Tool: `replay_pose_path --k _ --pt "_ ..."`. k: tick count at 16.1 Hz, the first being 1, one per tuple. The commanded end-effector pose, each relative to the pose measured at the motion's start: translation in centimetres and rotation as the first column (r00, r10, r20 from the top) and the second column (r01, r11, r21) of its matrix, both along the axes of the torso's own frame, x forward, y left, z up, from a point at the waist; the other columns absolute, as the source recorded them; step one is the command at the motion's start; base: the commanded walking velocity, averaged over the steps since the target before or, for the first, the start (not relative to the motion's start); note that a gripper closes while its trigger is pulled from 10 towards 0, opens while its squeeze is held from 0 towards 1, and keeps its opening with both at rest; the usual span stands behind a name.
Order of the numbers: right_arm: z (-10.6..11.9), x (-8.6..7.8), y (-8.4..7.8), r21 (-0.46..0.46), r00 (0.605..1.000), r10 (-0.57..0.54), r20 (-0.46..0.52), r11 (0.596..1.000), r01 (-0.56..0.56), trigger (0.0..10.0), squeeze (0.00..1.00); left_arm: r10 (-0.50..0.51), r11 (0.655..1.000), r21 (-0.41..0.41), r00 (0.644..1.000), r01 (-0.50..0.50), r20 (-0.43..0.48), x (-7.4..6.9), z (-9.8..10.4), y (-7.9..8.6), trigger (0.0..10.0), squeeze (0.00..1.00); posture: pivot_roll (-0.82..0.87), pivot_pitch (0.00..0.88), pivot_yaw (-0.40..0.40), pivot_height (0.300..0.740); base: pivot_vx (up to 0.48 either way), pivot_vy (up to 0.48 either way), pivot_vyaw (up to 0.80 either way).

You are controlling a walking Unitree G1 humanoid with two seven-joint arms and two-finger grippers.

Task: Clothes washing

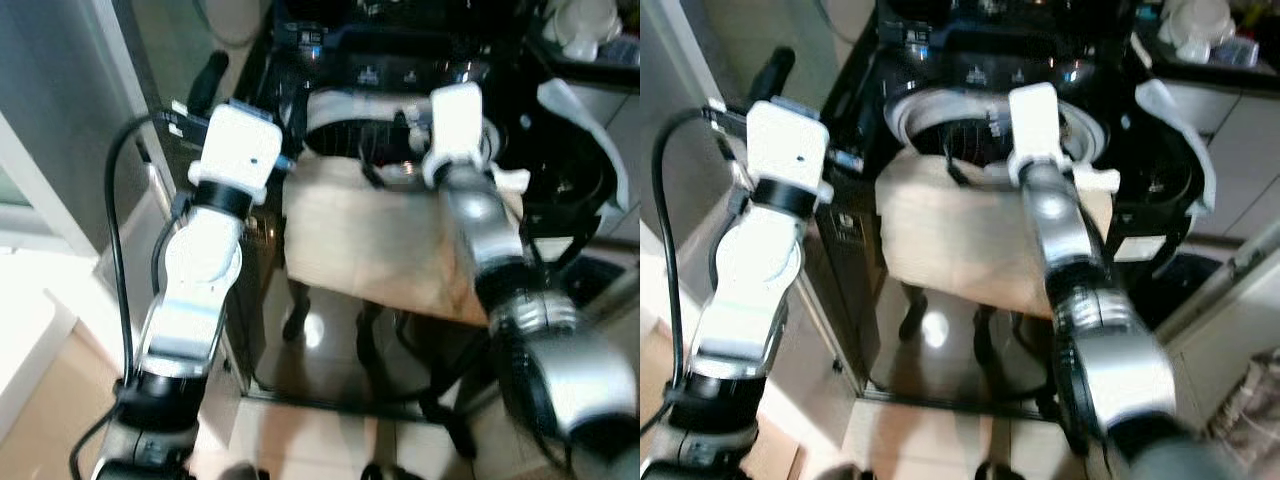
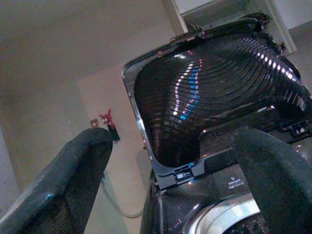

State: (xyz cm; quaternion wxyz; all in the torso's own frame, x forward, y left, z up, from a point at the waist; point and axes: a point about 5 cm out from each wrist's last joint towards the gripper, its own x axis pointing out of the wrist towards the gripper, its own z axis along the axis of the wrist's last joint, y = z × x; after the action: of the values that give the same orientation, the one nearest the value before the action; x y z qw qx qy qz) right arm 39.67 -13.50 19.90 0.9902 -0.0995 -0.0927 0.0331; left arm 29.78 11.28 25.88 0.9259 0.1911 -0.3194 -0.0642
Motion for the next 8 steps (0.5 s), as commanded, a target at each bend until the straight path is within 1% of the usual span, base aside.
replay_pose_path --k 1,2,4,5,6,7,8 --pt "0.8 -0.2 0.1 0.019 1.000 -0.001 0.015 1.000 0.001 10.0 0.00 -0.016 1.000 0.001 1.000 0.016 0.001 0.0 0.1 -0.2 10.0 0.00 0.03 0.025 -0.010 0.740 0.000 0.000 0.00" --pt "-0.8 -0.7 0.0 0.032 0.999 -0.010 -0.043 0.999 0.012 10.0 0.00 -0.031 1.000 0.002 1.000 0.031 0.000 0.0 0.1 -0.4 10.0 0.00 0.01 0.018 0.001 0.740 0.000 0.000 0.00" --pt "-1.9 -1.1 -0.4 0.029 0.996 -0.040 -0.077 0.999 0.042 10.0 0.00 -0.043 0.999 0.004 0.999 0.043 0.000 0.1 0.1 -0.6 10.0 0.00 0.01 0.018 0.001 0.740 0.000 0.000 0.00" --pt "-2.3 -1.1 -0.7 0.012 0.994 -0.063 -0.092 0.998 0.064 10.0 0.00 -0.046 0.999 0.005 0.999 0.046 0.000 0.1 0.2 -0.6 10.0 0.00 0.01 0.018 0.001 0.740 0.000 0.000 0.00" --pt "-3.1 -1.2 -1.5 -0.023 0.985 -0.118 -0.124 0.993 0.116 10.0 0.00 -0.048 0.999 0.006 0.999 0.048 -0.001 0.1 0.2 -0.6 10.0 0.00 0.01 0.013 0.011 0.740 0.000 0.000 0.00" --pt "-3.5 -1.1 -2.0 -0.044 0.978 -0.150 -0.146 0.988 0.145 10.0 0.00 -0.049 0.999 0.007 0.999 0.049 -0.001 0.1 0.2 -0.7 10.0 0.00 0.02 0.013 0.010 0.740 0.000 0.000 0.00" --pt "-4.7 -0.9 -2.7 -0.100 0.957 -0.198 -0.214 0.979 0.180 10.0 0.00 -0.047 0.999 0.009 0.999 0.047 0.000 0.1 0.2 -0.6 10.0 0.00 0.02 0.012 0.009 0.740 0.000 0.000 0.00"
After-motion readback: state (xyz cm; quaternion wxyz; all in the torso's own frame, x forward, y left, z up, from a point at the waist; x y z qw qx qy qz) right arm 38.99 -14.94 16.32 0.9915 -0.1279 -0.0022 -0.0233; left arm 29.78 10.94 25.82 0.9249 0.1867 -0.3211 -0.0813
